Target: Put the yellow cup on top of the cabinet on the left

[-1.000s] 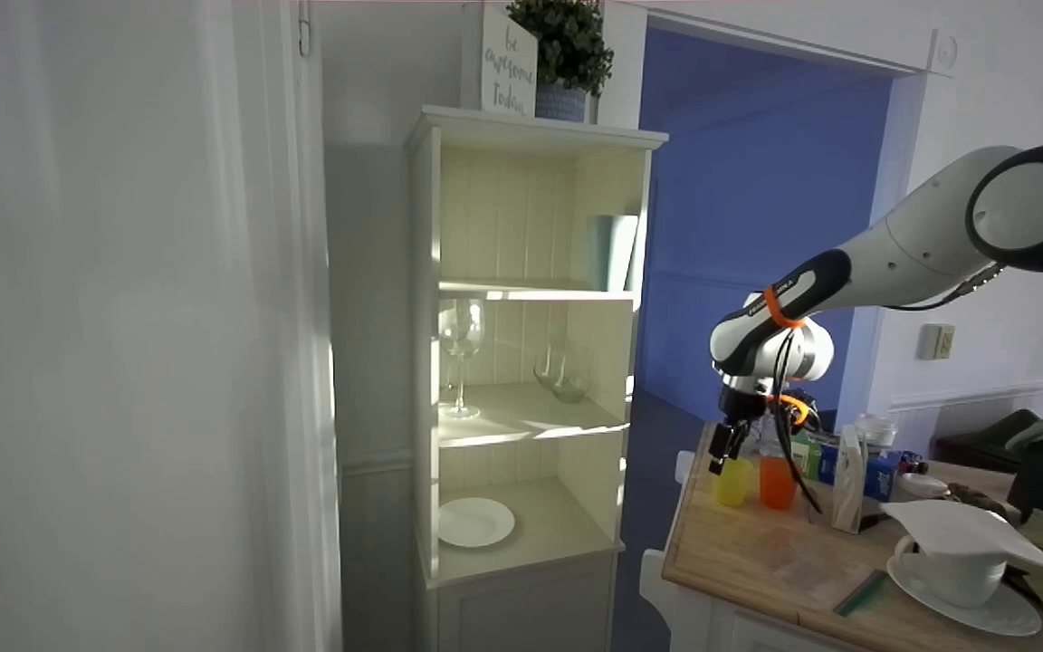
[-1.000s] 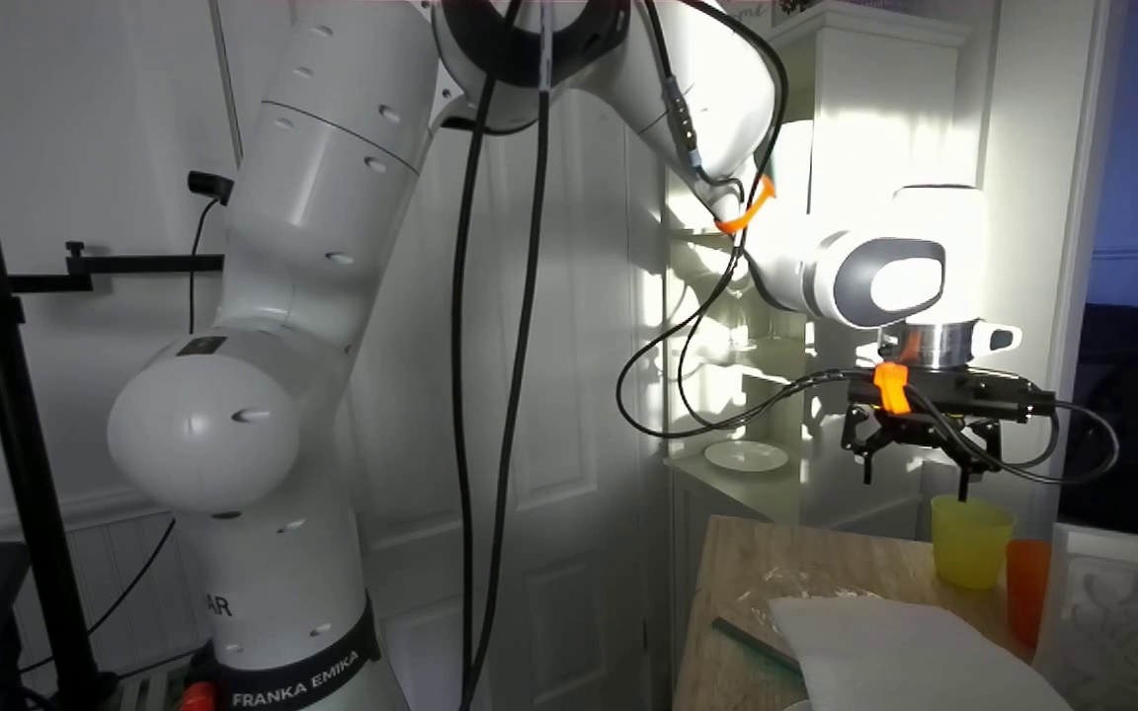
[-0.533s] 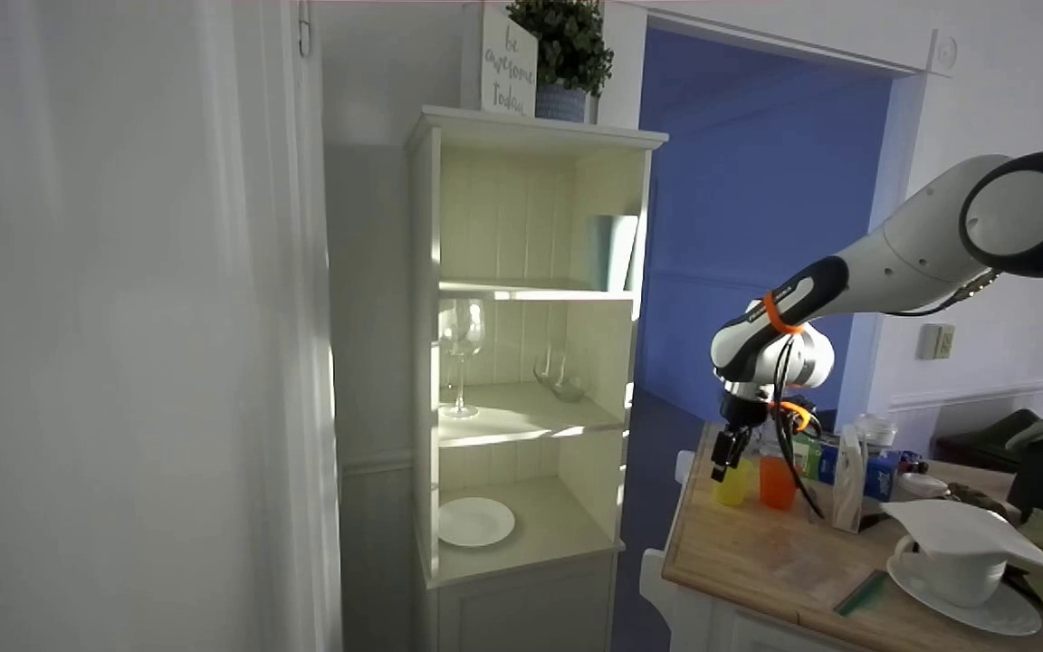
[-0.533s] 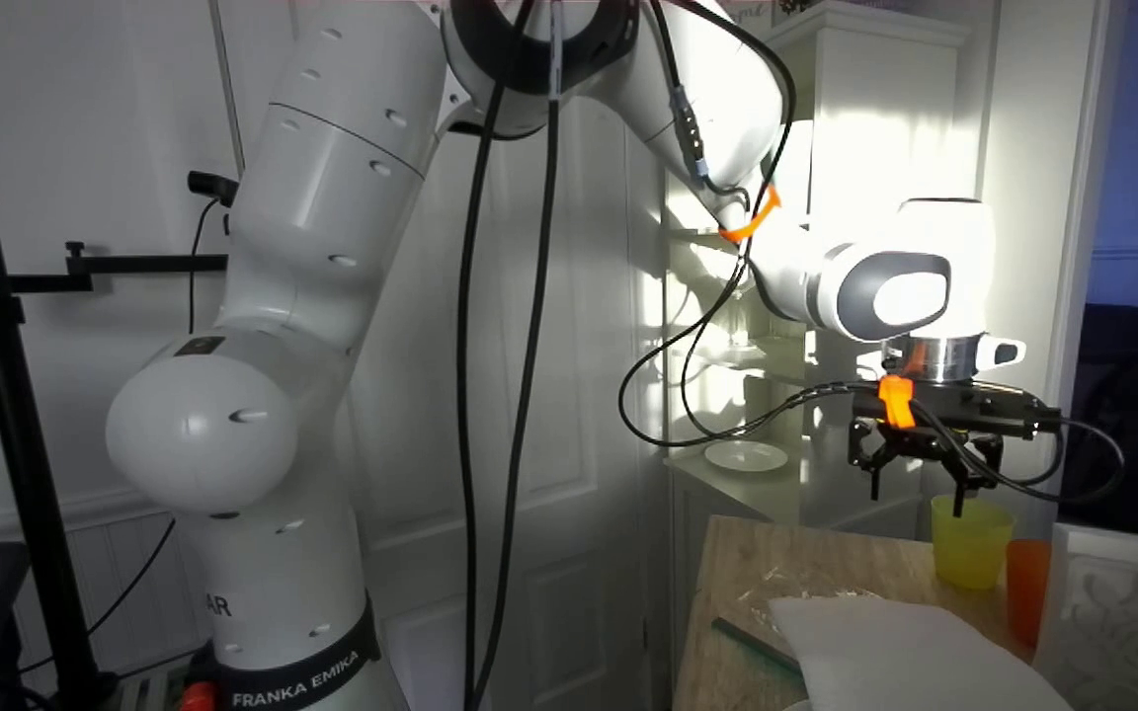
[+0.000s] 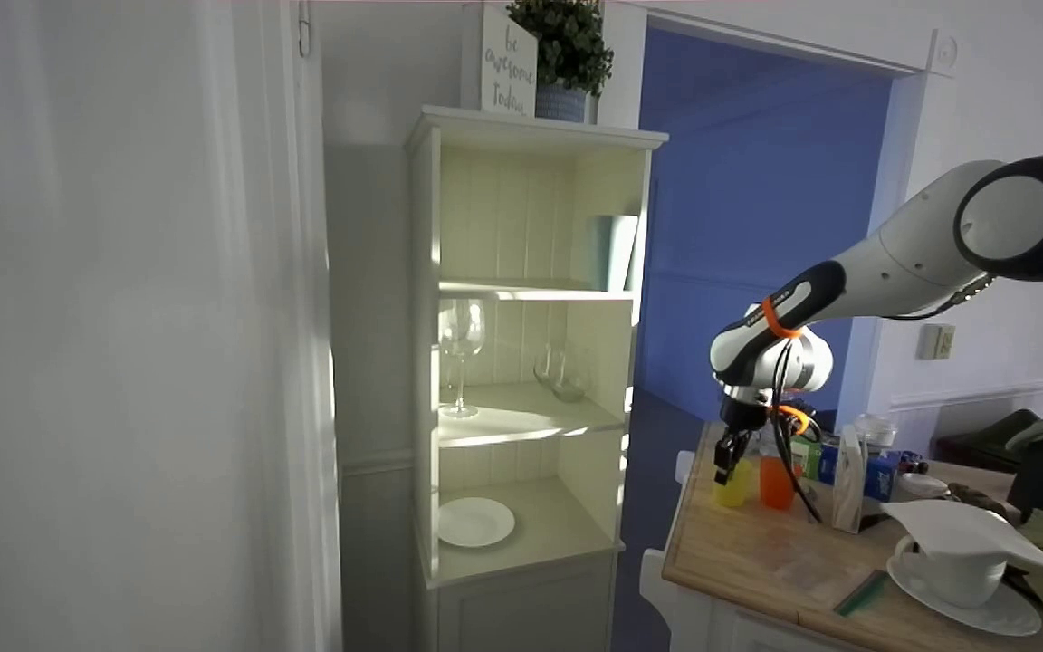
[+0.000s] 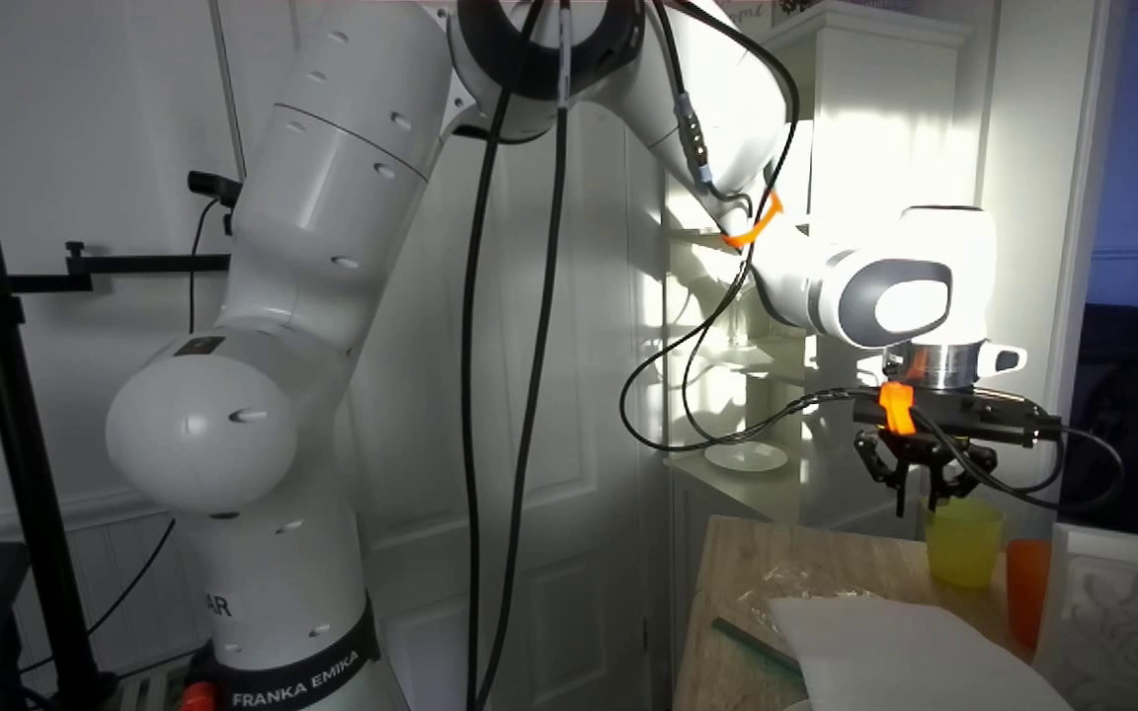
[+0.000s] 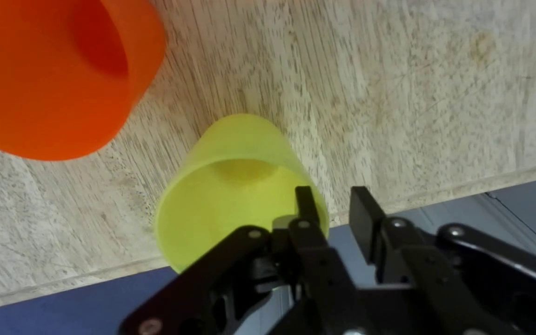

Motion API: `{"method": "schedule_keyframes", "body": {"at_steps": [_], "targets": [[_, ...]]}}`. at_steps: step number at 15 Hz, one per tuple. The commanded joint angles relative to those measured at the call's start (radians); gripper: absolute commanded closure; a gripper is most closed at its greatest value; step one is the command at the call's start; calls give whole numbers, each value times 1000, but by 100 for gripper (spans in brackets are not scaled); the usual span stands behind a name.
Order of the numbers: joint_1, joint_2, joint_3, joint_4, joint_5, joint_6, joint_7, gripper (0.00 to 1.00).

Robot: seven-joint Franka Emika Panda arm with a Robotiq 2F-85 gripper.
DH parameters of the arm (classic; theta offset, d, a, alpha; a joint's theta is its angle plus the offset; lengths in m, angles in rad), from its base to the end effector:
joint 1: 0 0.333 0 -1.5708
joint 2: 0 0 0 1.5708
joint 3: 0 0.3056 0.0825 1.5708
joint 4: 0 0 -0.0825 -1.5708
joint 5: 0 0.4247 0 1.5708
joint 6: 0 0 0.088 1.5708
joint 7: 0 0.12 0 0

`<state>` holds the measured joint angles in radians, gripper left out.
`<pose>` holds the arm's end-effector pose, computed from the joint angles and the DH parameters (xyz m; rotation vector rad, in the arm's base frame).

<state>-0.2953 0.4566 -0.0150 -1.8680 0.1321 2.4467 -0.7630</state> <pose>0.6451 -0.2052 0.2321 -3.0732 -0.5565 -0.2316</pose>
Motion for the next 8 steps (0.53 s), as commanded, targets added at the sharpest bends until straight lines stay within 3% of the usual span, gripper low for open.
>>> {"method": "schedule_keyframes", "body": {"at_steps": [1,8], "targets": [[-4,-5,1,1,12,21,35,99],[8,-108,-11,-99,18,55,223,99]]}}
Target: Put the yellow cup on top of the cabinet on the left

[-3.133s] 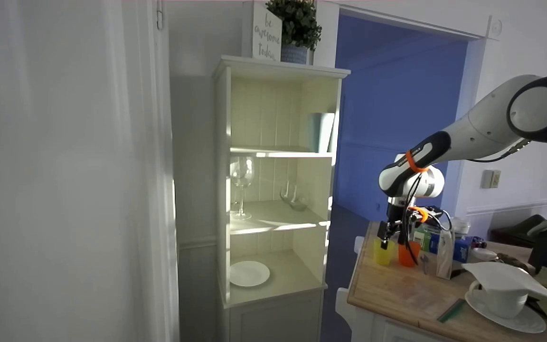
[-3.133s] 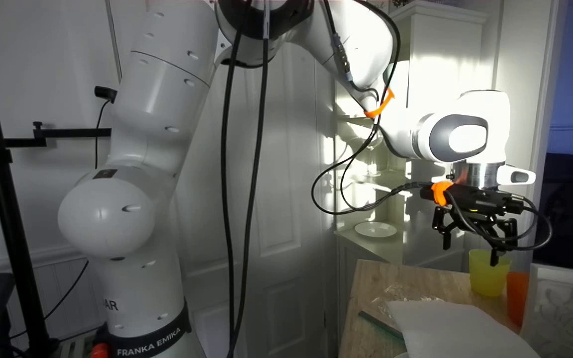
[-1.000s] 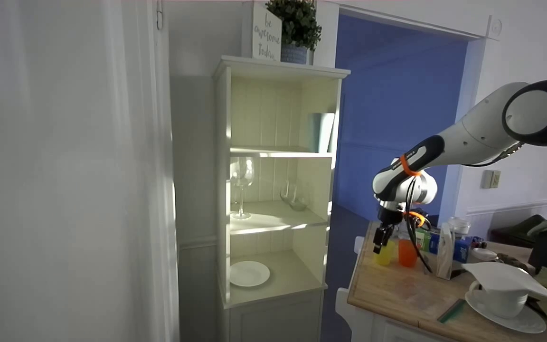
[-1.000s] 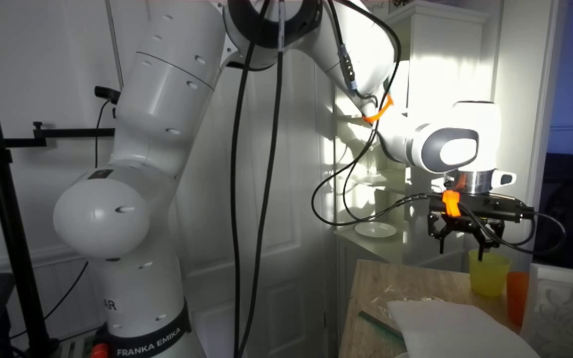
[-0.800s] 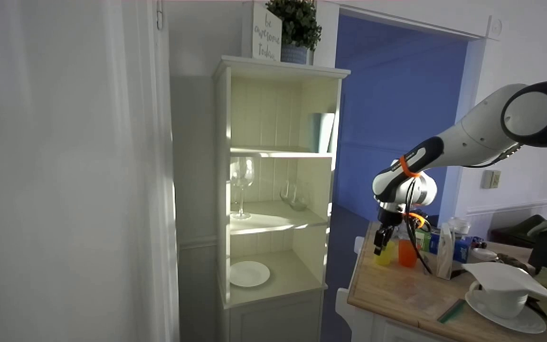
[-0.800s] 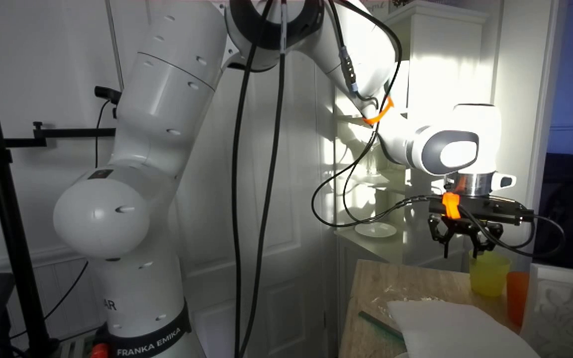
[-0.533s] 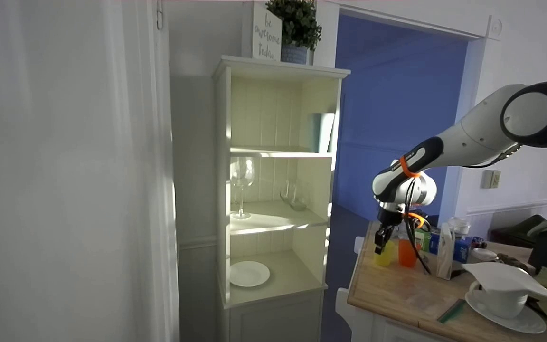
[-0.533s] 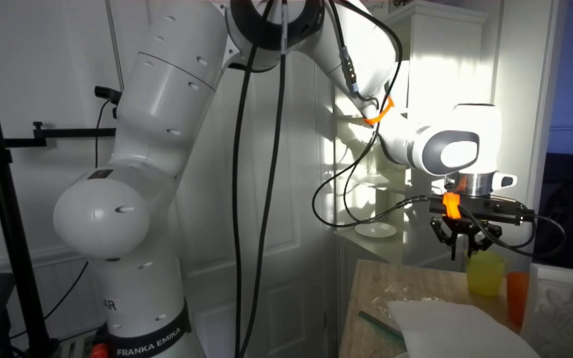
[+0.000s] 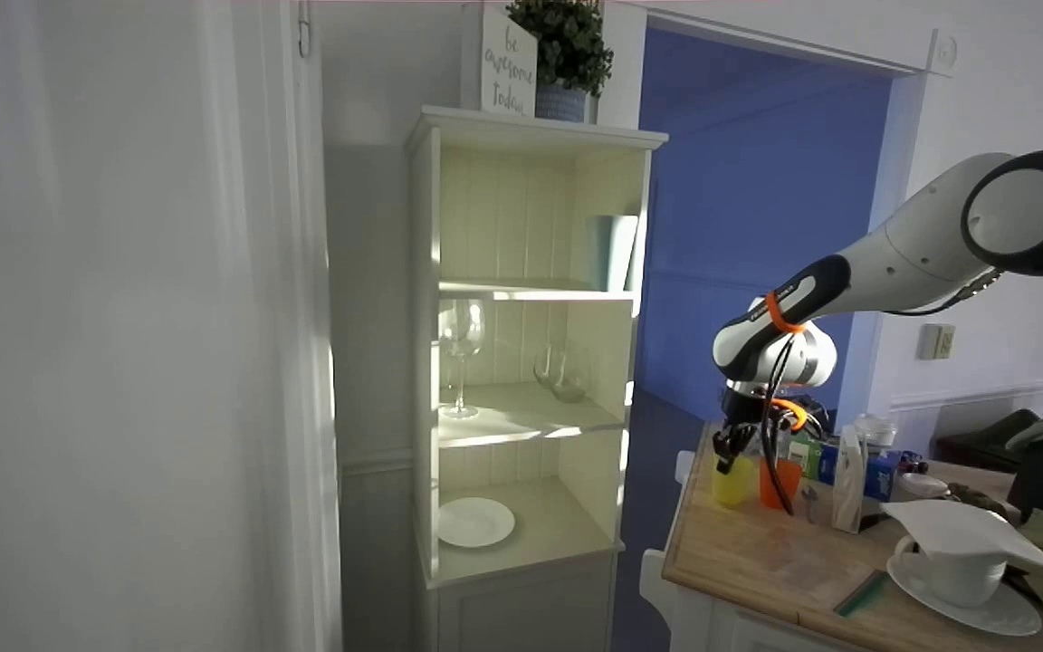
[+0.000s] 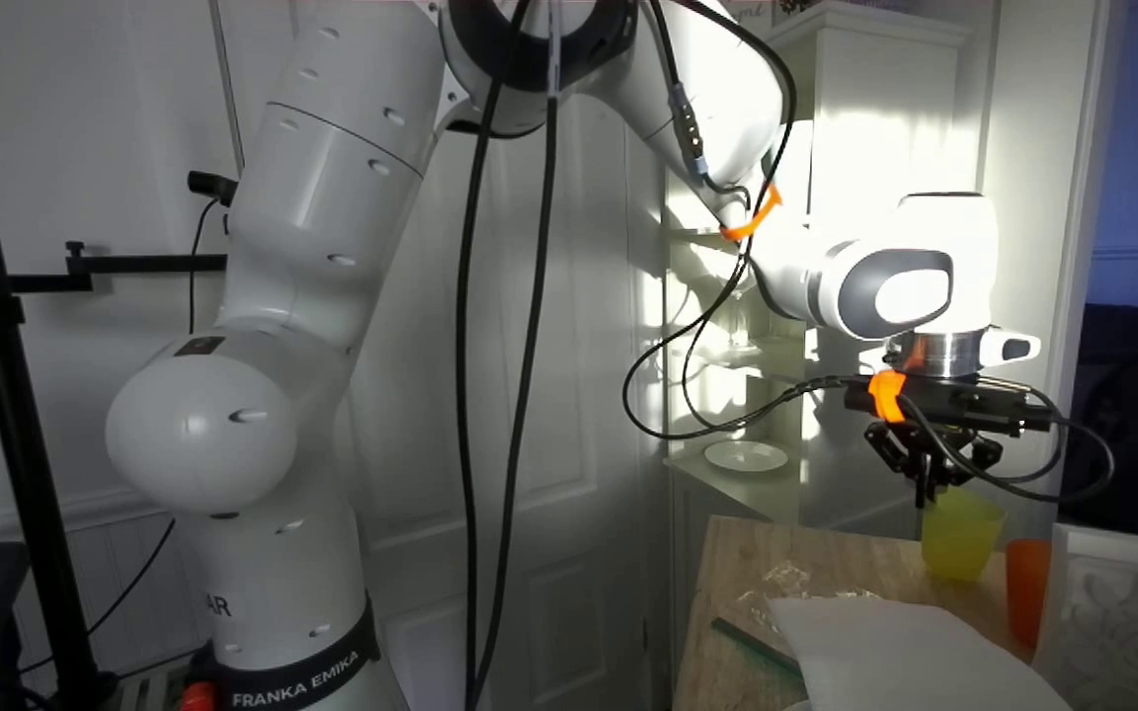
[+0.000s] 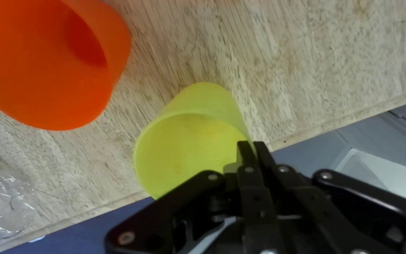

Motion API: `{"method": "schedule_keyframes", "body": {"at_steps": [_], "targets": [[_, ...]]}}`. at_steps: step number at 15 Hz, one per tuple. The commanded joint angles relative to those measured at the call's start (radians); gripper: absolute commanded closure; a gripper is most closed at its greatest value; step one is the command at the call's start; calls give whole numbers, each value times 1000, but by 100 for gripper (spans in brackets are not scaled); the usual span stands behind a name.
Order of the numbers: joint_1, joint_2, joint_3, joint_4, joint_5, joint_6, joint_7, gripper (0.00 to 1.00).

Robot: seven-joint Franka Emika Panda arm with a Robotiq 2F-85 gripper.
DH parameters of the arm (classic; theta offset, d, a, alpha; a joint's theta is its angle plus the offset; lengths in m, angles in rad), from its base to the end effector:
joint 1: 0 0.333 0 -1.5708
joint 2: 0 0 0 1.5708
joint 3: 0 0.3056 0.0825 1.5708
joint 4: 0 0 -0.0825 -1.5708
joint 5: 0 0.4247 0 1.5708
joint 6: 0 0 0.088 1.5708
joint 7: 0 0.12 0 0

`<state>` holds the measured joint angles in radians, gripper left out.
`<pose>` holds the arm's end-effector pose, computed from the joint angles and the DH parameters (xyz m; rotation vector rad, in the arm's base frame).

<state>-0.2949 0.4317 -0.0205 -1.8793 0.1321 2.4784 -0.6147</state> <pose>0.6457 -0.2095 0.2469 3.1093 0.3192 0.2919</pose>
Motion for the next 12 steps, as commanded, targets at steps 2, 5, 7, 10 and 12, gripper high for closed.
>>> {"method": "schedule_keyframes", "body": {"at_steps": [2,5,7,10,12], "targets": [[20,-138,-20,-153,4,31,159,99],[50,-247,-51,-295,-32,51,275,99],[68,-313,-66,-388,-60,80,309,99],[105,-403,-78,-534,-134,156,360,99],[129,-455,-82,-613,-210,190,426,99]]}}
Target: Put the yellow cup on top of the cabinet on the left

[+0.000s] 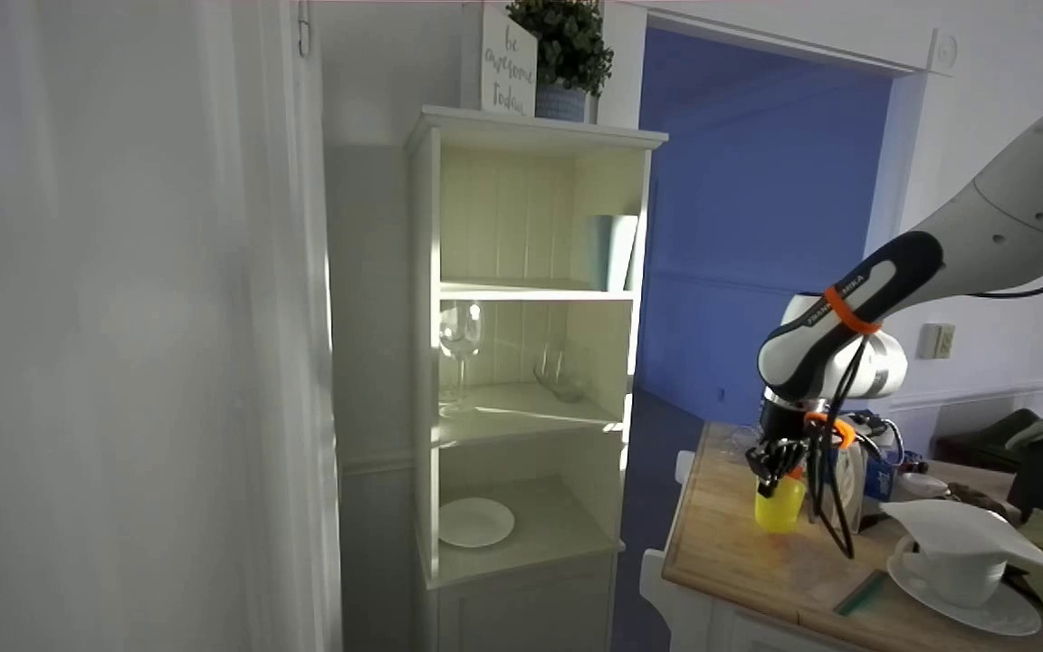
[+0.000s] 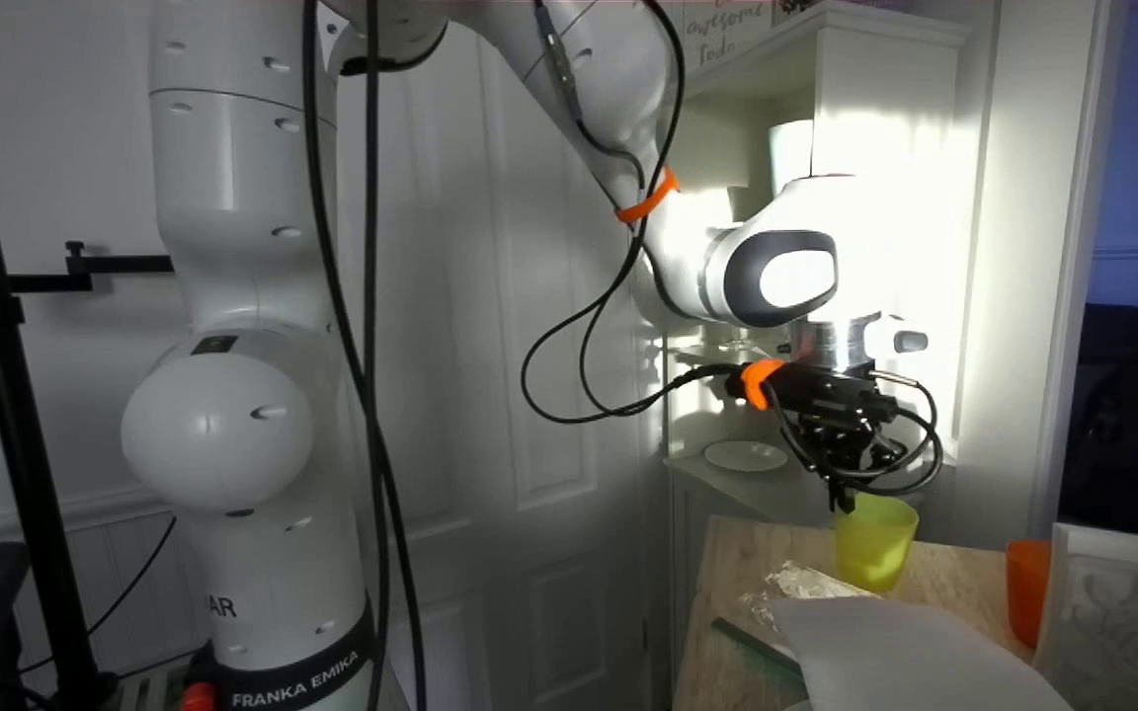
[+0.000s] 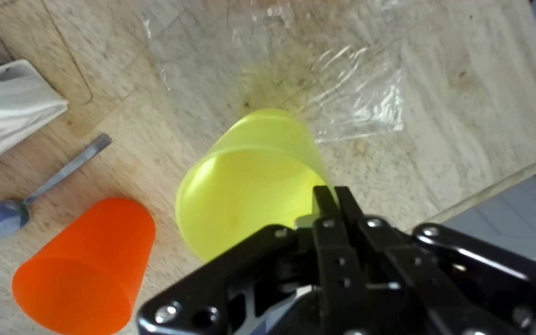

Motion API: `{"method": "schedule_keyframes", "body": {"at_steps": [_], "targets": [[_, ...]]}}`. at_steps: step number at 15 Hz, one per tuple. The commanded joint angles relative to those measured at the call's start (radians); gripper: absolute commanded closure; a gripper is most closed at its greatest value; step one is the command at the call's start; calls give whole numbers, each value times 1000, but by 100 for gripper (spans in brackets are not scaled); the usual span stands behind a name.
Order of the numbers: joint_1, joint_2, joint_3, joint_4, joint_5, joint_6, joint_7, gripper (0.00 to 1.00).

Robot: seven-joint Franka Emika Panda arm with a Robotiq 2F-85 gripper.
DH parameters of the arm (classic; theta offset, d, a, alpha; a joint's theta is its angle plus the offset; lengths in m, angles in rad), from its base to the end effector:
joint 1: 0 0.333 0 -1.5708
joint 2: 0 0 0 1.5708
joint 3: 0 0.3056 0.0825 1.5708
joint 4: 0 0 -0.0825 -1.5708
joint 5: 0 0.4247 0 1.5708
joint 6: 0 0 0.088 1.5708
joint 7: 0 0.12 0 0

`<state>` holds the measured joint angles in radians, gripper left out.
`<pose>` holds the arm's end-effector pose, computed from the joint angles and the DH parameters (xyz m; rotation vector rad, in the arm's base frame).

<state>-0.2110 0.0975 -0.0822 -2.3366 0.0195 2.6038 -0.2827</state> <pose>0.5336 -0.1618 0.2567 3.0860 -0.0391 0.2538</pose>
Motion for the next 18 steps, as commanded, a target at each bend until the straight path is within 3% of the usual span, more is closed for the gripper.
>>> {"method": "schedule_keyframes", "body": {"at_steps": [1,7,18], "targets": [[55,-146,-15,-192,-126,75,120,99],[109,-237,18,-297,-167,75,184,99],[130,-215,32,-295,-167,78,212,99]]}}
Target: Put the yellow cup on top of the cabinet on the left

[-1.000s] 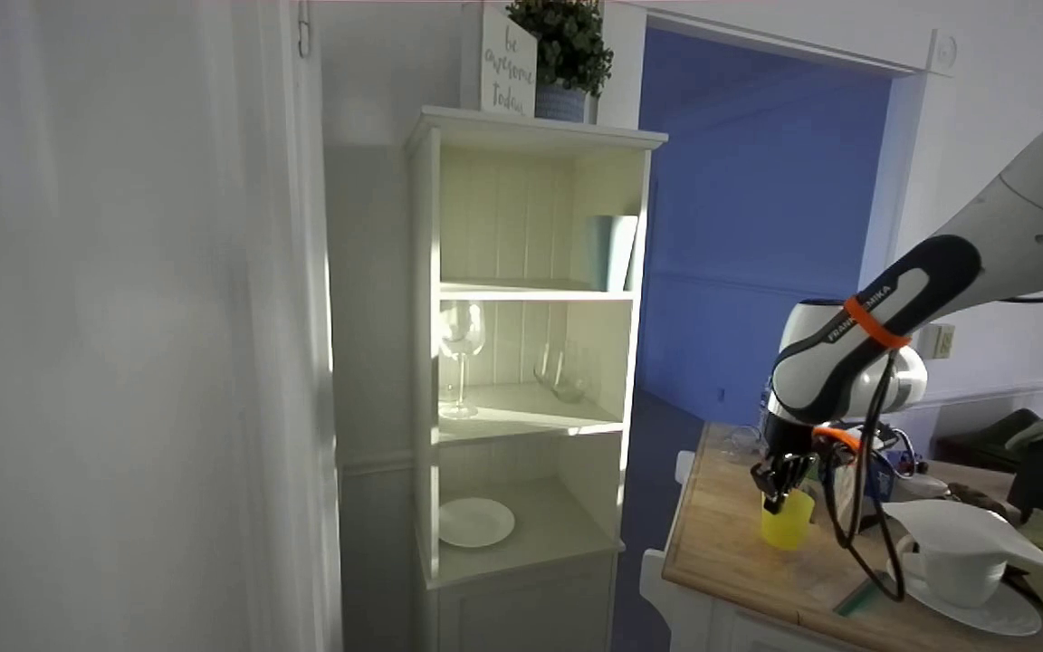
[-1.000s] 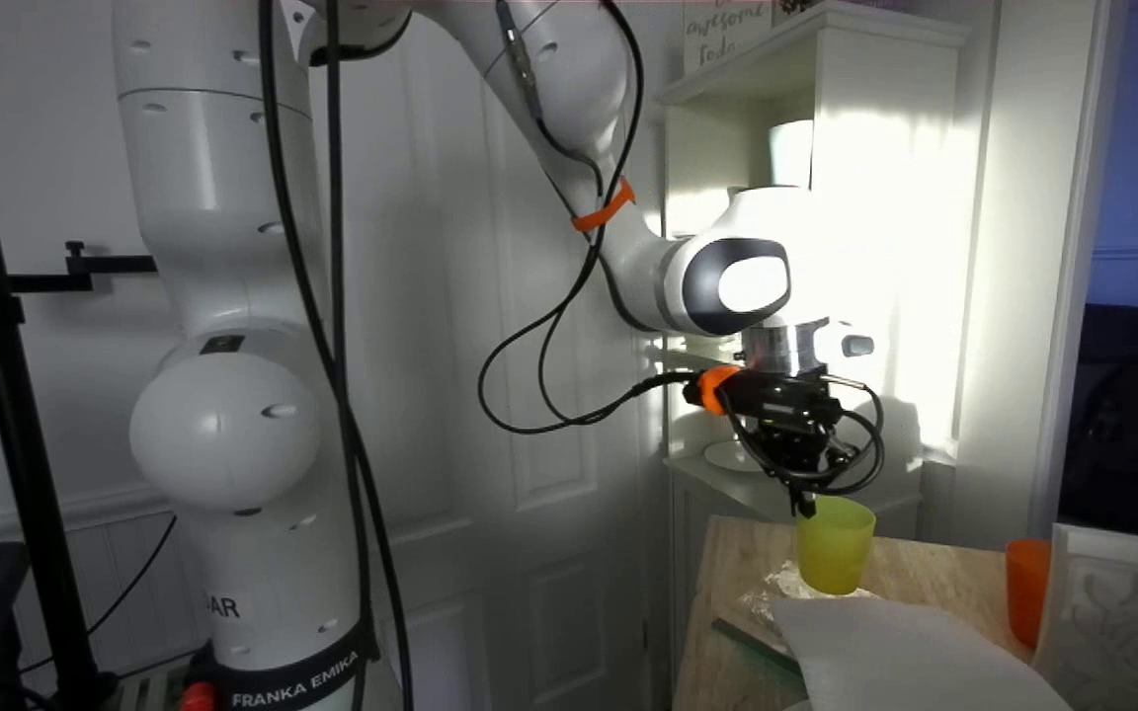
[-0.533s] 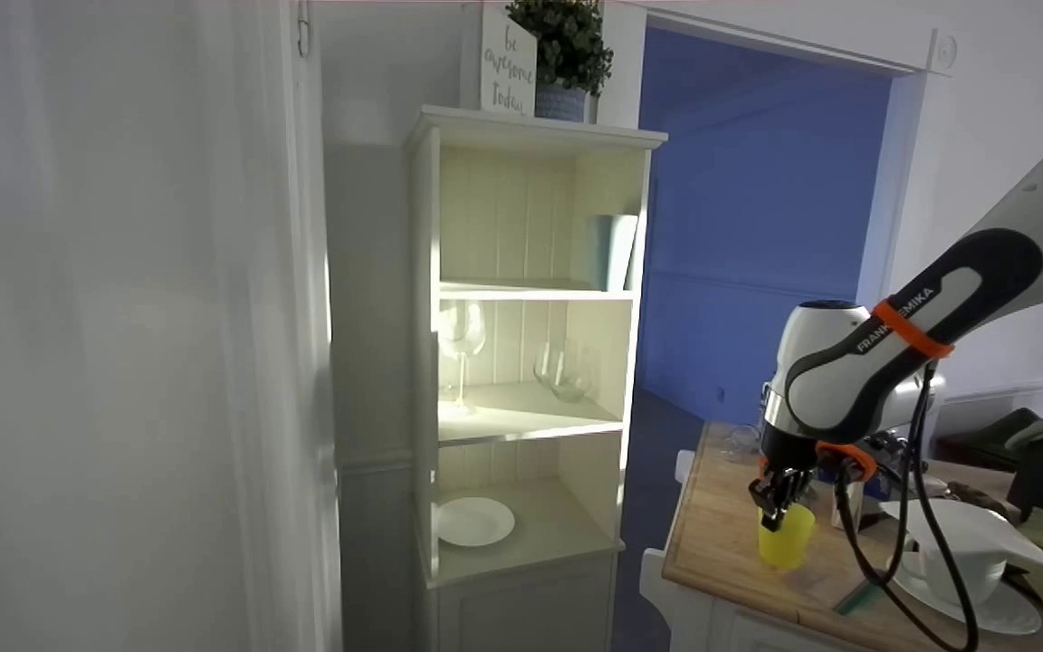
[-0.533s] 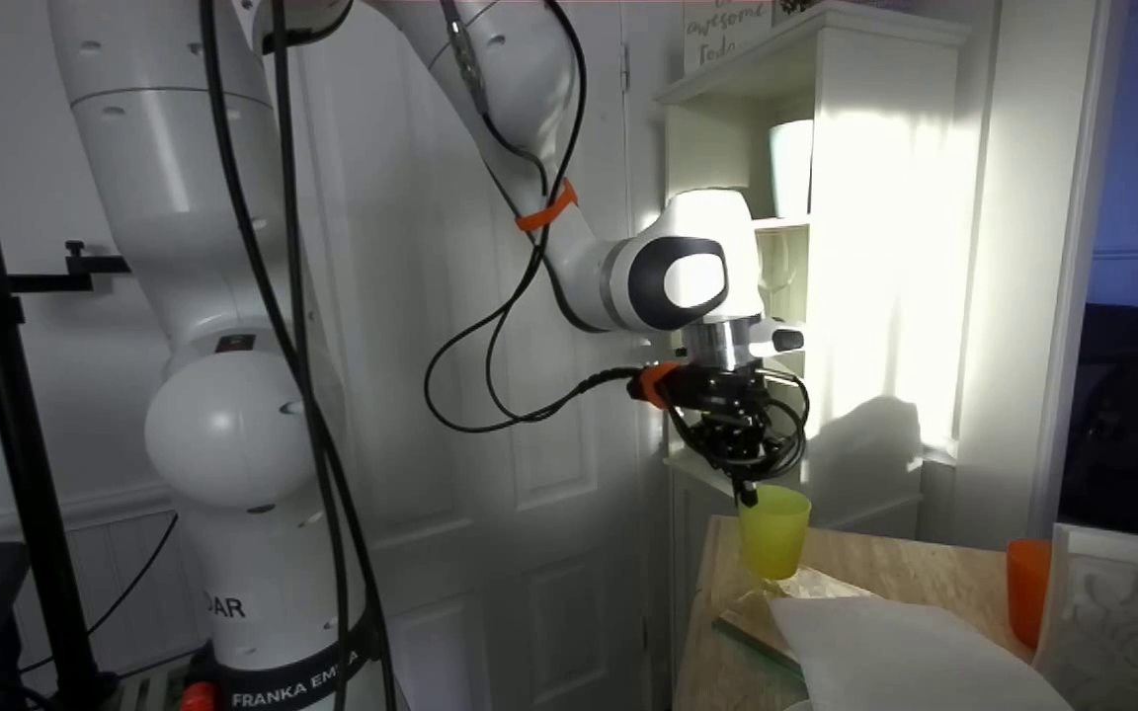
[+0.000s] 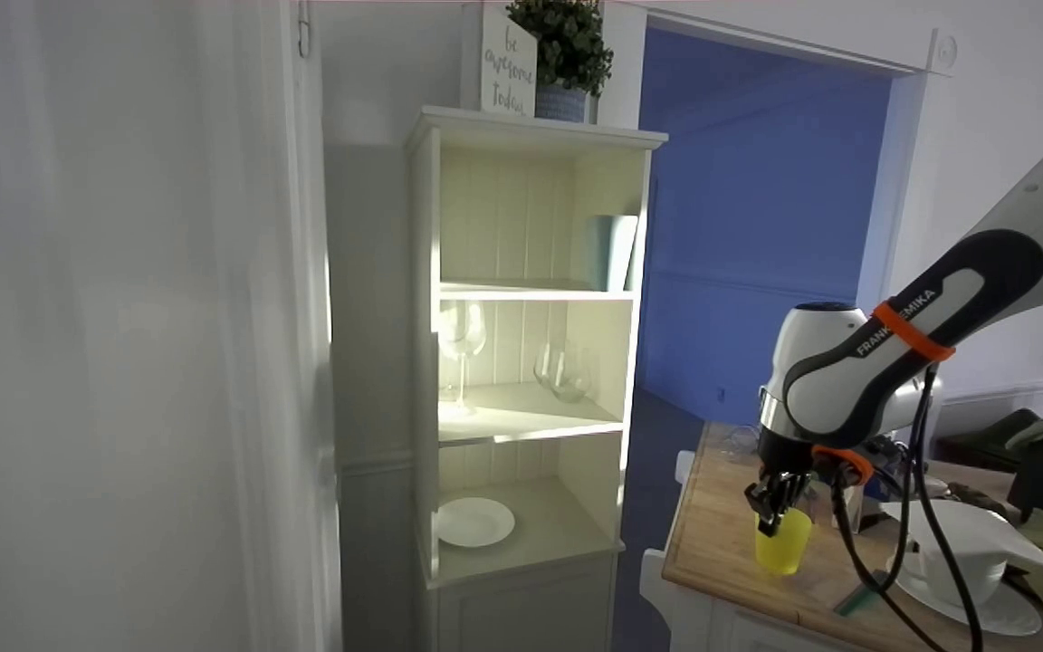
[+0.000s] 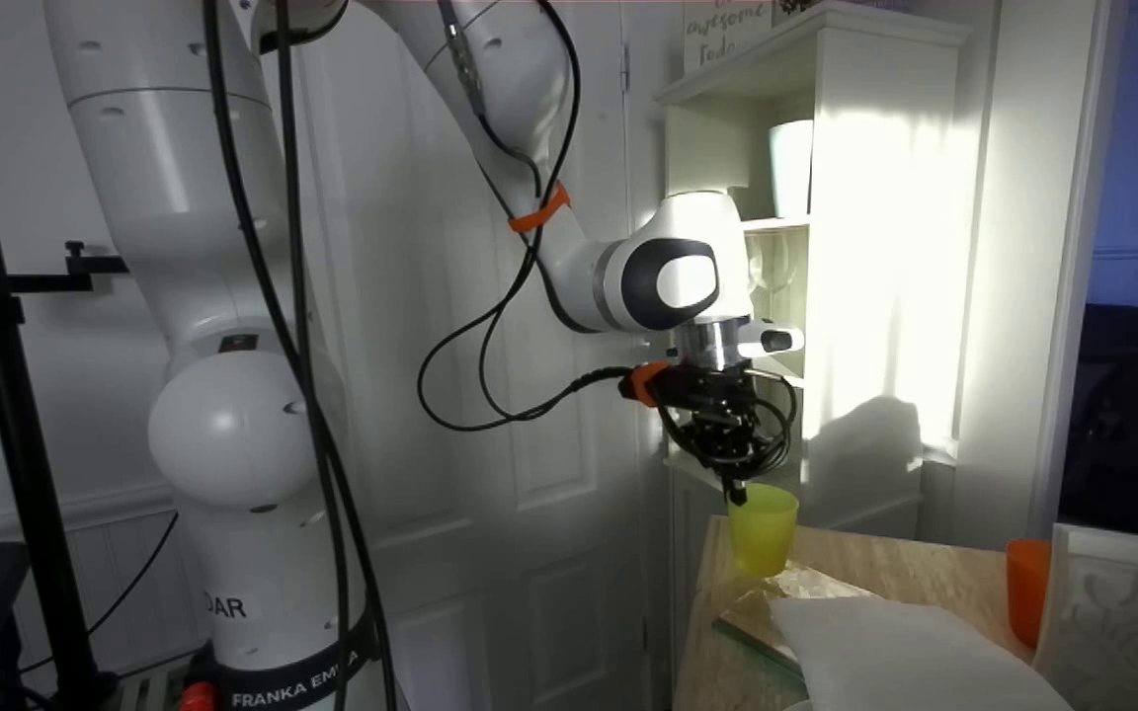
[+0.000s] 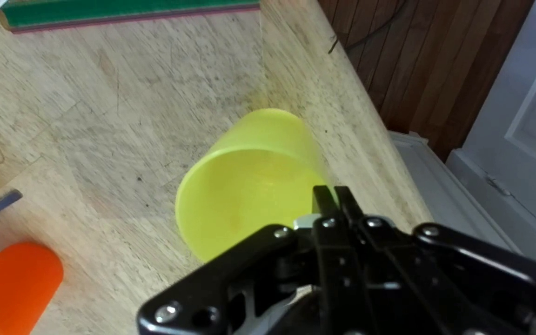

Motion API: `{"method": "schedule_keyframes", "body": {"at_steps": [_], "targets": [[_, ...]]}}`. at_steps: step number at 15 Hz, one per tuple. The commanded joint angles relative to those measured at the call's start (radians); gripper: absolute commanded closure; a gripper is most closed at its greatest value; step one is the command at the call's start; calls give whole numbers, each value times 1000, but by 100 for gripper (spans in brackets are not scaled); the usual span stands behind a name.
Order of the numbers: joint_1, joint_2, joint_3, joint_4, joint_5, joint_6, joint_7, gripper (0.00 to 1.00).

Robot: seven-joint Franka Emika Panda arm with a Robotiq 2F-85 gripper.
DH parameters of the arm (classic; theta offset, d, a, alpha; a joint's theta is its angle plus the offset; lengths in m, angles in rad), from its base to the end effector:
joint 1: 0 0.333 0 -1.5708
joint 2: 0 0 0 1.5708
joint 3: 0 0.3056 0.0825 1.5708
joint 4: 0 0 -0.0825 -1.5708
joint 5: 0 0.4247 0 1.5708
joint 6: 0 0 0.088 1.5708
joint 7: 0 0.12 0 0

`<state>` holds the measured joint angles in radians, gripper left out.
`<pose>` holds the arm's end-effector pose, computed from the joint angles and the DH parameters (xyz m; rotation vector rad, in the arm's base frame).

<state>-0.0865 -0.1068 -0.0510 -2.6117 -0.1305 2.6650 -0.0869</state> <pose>0.4701 -0.0614 0.2486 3.0504 0.0922 0.2323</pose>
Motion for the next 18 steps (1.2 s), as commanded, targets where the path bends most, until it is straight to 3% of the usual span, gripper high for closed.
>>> {"method": "schedule_keyframes", "body": {"at_steps": [1,9,10,11,15,18], "targets": [[6,-8,0,-19,-11,7,13,99],[2,30,-4,-18,-25,35,10,99],[1,34,-4,-18,-30,37,12,71],[2,36,-5,-18,-26,36,7,70],[5,17,-4,-21,-15,18,13,43],[14,-64,4,-26,11,-63,30,22]]}}
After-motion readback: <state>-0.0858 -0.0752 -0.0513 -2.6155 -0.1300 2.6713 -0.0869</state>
